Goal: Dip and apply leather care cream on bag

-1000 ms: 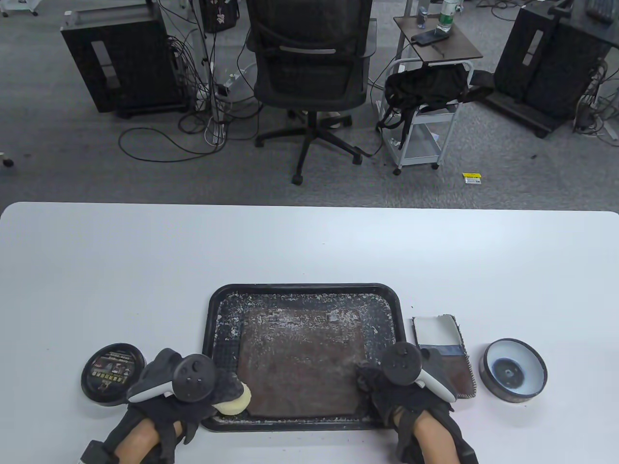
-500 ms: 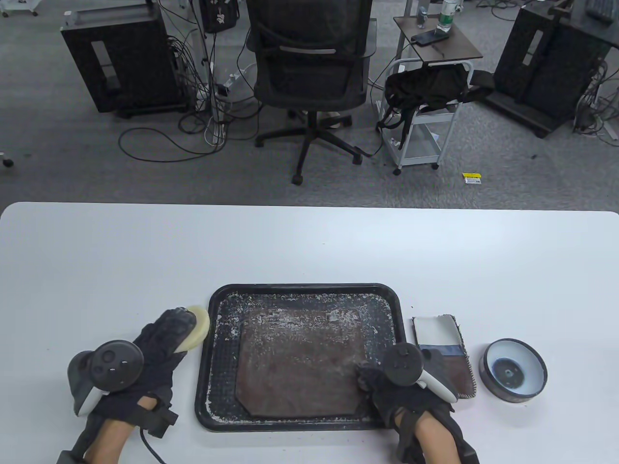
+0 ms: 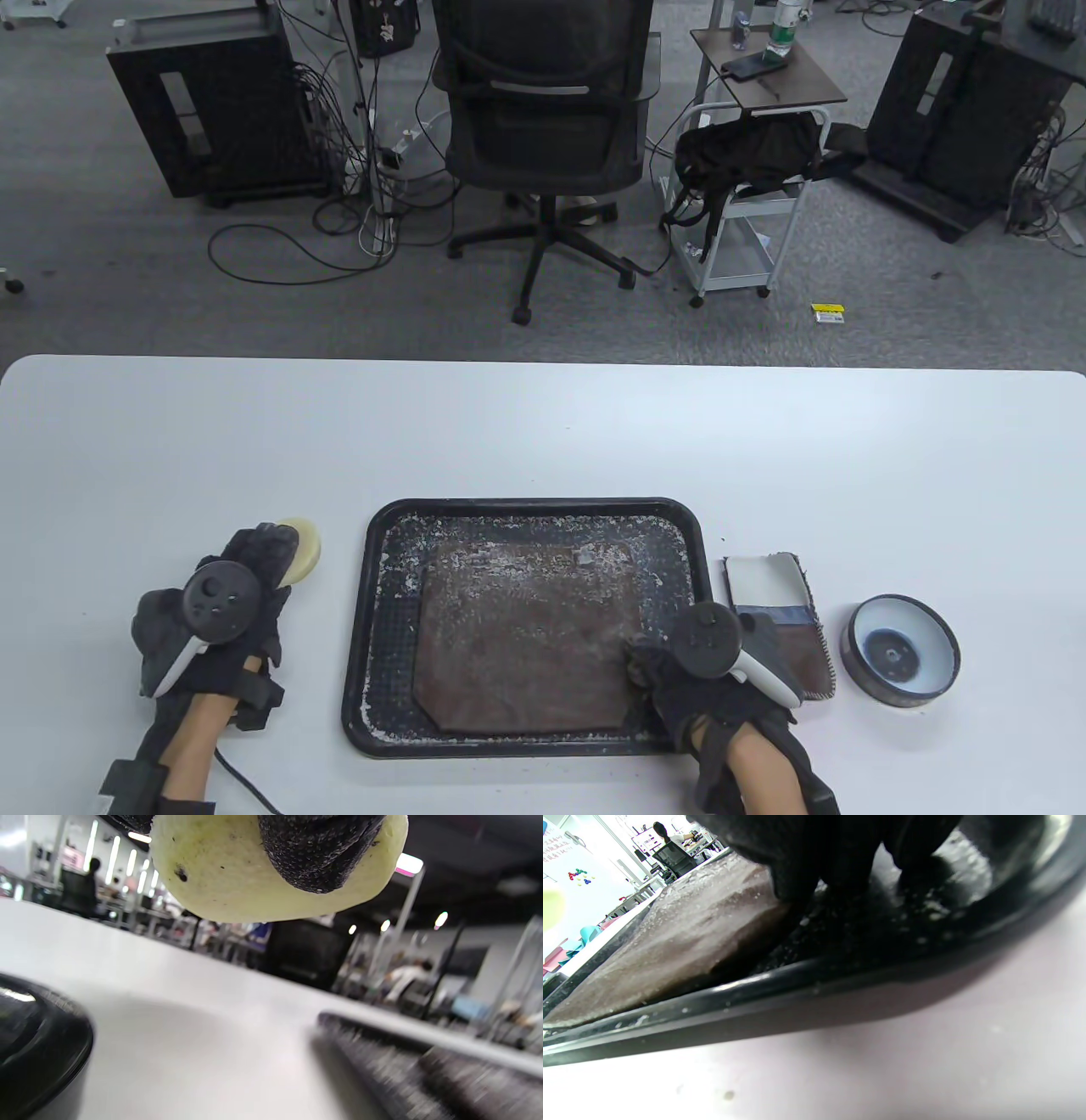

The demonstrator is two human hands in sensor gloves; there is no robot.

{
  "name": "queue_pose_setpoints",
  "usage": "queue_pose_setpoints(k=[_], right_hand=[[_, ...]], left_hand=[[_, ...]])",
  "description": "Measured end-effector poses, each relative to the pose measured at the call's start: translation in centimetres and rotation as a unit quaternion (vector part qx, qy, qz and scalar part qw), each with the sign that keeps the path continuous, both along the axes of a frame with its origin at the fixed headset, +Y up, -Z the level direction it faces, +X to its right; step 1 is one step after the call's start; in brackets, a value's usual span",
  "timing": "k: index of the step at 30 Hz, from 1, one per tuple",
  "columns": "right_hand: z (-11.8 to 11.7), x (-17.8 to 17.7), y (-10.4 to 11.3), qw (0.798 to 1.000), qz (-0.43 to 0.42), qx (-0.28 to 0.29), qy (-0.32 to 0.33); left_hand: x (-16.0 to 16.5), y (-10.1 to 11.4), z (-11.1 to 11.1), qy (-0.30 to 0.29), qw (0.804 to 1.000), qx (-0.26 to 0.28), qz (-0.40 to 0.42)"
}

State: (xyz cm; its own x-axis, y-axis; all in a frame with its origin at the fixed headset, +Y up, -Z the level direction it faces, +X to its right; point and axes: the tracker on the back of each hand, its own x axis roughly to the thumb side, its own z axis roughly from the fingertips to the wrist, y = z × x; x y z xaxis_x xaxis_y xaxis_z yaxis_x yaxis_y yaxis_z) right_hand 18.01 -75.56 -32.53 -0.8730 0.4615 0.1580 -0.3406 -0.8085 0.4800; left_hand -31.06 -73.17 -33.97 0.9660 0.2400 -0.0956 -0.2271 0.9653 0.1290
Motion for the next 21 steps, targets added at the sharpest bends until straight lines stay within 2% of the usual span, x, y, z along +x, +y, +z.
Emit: queue_pose_setpoints(k=[5, 8, 13, 17, 21], right_hand=[[0.0, 0.0, 0.0, 1.0, 0.001, 0.0, 0.0], [0.0, 0.0, 0.0, 1.0, 0.001, 0.0, 0.0], [0.0, -0.1, 0.0, 1.0, 0.003, 0.0, 0.002], [0.0, -0.2, -0.1, 1.0, 0.005, 0.002, 0.002], [0.0, -0.2, -0.1, 1.0, 0.004, 0.002, 0.002]], left_hand=[[2.4, -1.9, -1.9, 0.021, 0.993, -0.064, -0.099], [3.4, -2.9, -2.4, 0.034, 0.983, -0.085, -0.159], [4.4, -4.2, -2.8, 0.029, 0.968, -0.132, -0.214], [4.7, -4.6, -2.8, 0.021, 0.963, -0.157, -0.218], [4.4, -4.6, -2.5, 0.021, 0.967, -0.177, -0.181]])
